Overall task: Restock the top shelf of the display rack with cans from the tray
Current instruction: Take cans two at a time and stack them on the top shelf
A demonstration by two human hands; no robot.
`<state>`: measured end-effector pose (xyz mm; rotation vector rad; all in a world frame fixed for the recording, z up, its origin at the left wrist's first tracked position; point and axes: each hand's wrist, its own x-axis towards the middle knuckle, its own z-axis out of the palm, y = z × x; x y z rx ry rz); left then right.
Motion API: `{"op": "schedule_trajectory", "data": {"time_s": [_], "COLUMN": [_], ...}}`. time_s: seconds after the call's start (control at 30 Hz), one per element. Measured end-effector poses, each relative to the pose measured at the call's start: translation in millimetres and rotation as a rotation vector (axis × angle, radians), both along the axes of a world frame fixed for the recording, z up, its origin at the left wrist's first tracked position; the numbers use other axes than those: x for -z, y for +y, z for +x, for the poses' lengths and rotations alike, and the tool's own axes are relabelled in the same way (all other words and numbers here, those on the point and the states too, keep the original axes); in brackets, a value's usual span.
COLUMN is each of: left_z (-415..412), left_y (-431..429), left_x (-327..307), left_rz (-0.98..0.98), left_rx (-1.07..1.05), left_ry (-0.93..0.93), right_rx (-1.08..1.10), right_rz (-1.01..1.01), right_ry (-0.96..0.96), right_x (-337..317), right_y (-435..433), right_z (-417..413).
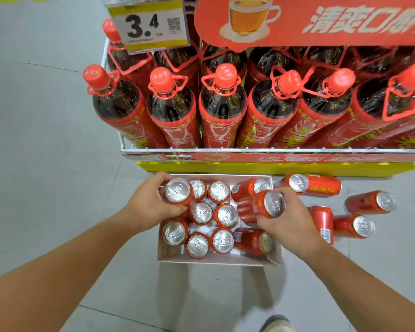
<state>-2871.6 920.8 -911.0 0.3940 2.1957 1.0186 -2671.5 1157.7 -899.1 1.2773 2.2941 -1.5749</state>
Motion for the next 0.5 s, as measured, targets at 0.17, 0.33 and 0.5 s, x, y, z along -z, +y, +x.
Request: {"op": "schedule_trajectory", "data": {"time_s": [0.17,0.33,0.5], "left_z": [3,5,0], "left_y": [12,20,31], "left_x": [-57,-134,-236], "left_rz": [0.122,0.209,0.331], "left_rx": [-0.063,-0.098,-0.152], "left_ry": [-0.202,-0.323,-0.349], "right_rx": [0.074,0.100,0.094], "right_rz": [-0.137,-0.210,-0.178], "right_ry": [0.161,0.234,0.273], "right_x": [-52,-131,-228], "right_y": [7,12,16], "right_z": [-7,-15,-26]}}
